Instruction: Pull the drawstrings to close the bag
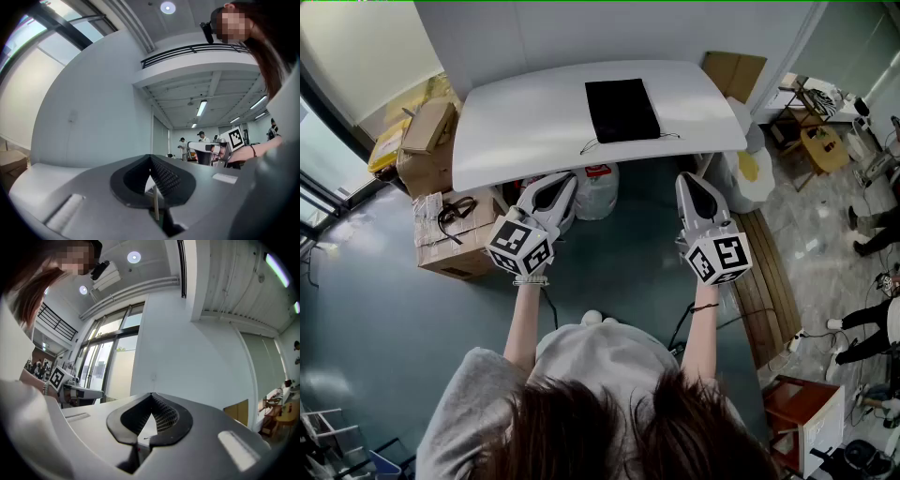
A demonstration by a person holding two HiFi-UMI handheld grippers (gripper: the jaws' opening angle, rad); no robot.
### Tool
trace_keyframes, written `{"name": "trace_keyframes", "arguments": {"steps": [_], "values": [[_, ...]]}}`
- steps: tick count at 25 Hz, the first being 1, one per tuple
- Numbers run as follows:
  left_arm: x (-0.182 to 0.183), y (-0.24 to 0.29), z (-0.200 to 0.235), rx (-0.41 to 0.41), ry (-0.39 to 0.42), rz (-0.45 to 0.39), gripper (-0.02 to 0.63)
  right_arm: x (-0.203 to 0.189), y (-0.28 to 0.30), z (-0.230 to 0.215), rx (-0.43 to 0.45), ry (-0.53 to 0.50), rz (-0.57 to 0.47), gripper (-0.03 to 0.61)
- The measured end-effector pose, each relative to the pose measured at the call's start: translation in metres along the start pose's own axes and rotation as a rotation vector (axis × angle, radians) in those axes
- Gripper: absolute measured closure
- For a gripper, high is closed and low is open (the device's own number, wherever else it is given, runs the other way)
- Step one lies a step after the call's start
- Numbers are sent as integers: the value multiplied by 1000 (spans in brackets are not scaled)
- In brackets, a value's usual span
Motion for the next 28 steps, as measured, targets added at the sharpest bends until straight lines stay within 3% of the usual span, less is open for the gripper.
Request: {"name": "trace_keyframes", "arguments": {"steps": [12, 28], "values": [[2, 6, -3, -13, 22, 5, 627, 0, 1, -3, 8, -2, -10, 572], [-14, 24, -15, 43, -3, 13, 627, -12, -2, -30, 62, 18, 0, 571]]}}
Point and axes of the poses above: the fingertips, and each gripper's own axes: y forward along the fingers, z to its left, x out of its top, the point moved 8 cm from there along -y, backward along the fingers, and after that the axes turned 12 degrees about -y, right-handed, at the moved point
